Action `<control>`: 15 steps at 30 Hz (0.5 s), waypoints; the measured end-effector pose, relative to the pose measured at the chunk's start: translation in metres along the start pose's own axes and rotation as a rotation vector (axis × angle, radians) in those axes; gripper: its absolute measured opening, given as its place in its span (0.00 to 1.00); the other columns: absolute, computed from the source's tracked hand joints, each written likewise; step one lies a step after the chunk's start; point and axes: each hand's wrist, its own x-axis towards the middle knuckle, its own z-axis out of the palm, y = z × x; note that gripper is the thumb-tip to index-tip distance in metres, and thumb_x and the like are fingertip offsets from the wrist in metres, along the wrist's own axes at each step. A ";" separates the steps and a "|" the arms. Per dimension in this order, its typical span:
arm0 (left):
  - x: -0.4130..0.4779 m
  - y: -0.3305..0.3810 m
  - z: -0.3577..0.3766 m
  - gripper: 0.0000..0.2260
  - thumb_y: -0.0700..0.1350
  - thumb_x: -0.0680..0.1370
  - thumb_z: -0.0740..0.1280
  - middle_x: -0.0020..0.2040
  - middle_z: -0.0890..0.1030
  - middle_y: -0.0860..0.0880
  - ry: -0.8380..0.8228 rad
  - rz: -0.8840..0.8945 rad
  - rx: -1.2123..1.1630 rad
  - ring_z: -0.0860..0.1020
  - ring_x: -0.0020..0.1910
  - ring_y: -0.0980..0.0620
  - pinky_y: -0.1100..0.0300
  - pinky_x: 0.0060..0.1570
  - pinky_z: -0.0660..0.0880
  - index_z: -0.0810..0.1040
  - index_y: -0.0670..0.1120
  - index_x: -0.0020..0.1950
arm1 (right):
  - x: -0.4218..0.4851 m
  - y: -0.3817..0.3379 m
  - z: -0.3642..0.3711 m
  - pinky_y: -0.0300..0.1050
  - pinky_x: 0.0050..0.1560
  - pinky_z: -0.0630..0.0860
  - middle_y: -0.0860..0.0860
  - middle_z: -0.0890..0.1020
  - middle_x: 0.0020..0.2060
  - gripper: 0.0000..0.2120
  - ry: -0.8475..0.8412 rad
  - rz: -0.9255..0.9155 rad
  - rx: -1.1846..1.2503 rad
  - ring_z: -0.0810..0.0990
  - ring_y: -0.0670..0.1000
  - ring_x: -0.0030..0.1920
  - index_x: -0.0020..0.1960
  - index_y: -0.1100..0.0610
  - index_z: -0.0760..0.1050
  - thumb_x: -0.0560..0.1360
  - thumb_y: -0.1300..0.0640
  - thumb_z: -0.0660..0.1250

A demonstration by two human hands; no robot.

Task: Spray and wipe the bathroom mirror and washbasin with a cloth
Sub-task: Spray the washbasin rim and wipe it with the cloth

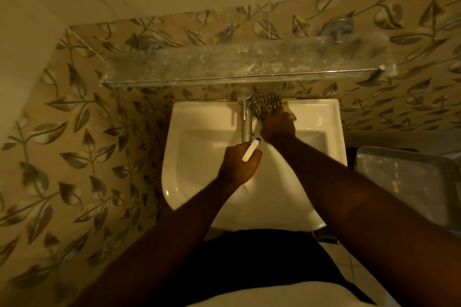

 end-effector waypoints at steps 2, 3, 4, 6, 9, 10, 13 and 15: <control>0.000 -0.003 -0.008 0.12 0.44 0.74 0.63 0.28 0.79 0.42 0.000 0.002 -0.004 0.78 0.25 0.43 0.45 0.28 0.78 0.76 0.37 0.35 | -0.007 -0.002 0.009 0.61 0.62 0.77 0.66 0.67 0.71 0.30 0.041 -0.011 -0.058 0.70 0.69 0.69 0.80 0.52 0.59 0.81 0.50 0.64; 0.000 -0.004 -0.012 0.12 0.43 0.75 0.64 0.27 0.78 0.44 0.004 -0.004 -0.002 0.77 0.24 0.44 0.45 0.28 0.79 0.75 0.39 0.33 | -0.010 -0.004 0.013 0.62 0.61 0.77 0.67 0.66 0.71 0.31 0.048 -0.016 -0.073 0.70 0.69 0.69 0.80 0.53 0.58 0.81 0.51 0.64; 0.000 -0.007 -0.015 0.12 0.42 0.75 0.64 0.26 0.76 0.47 0.012 -0.009 0.004 0.77 0.25 0.45 0.45 0.28 0.79 0.74 0.42 0.31 | -0.014 -0.006 0.017 0.62 0.61 0.78 0.68 0.66 0.71 0.31 0.053 -0.022 -0.079 0.70 0.70 0.68 0.80 0.54 0.57 0.81 0.52 0.64; -0.001 -0.013 -0.024 0.14 0.42 0.76 0.64 0.26 0.74 0.50 0.024 -0.022 0.016 0.78 0.26 0.43 0.45 0.29 0.80 0.71 0.47 0.29 | -0.022 -0.010 0.023 0.63 0.60 0.78 0.69 0.65 0.72 0.31 0.070 -0.028 -0.079 0.70 0.70 0.69 0.81 0.57 0.57 0.81 0.55 0.64; -0.002 -0.025 -0.035 0.14 0.43 0.75 0.63 0.26 0.74 0.49 0.039 -0.038 0.017 0.79 0.26 0.40 0.43 0.28 0.78 0.70 0.47 0.29 | -0.030 -0.013 0.025 0.62 0.64 0.76 0.67 0.63 0.74 0.32 0.067 -0.045 -0.095 0.68 0.69 0.72 0.81 0.58 0.57 0.80 0.57 0.64; -0.002 -0.029 -0.038 0.13 0.44 0.75 0.63 0.27 0.74 0.47 0.040 -0.042 0.018 0.79 0.26 0.39 0.43 0.27 0.78 0.70 0.45 0.30 | -0.030 -0.013 0.025 0.62 0.65 0.75 0.67 0.63 0.74 0.32 0.074 -0.056 -0.102 0.67 0.68 0.72 0.81 0.58 0.57 0.80 0.58 0.65; 0.000 -0.037 -0.044 0.13 0.46 0.75 0.63 0.27 0.76 0.45 0.042 -0.041 0.024 0.78 0.26 0.40 0.43 0.27 0.78 0.73 0.41 0.33 | -0.034 -0.012 0.030 0.62 0.64 0.76 0.67 0.64 0.73 0.32 0.086 -0.073 -0.087 0.68 0.68 0.71 0.80 0.57 0.57 0.79 0.59 0.65; 0.000 -0.039 -0.047 0.13 0.46 0.75 0.63 0.27 0.75 0.45 0.039 -0.035 0.021 0.78 0.26 0.41 0.43 0.27 0.77 0.72 0.42 0.32 | -0.038 -0.014 0.038 0.63 0.63 0.77 0.67 0.64 0.74 0.33 0.097 -0.072 -0.048 0.69 0.68 0.70 0.81 0.57 0.56 0.79 0.60 0.66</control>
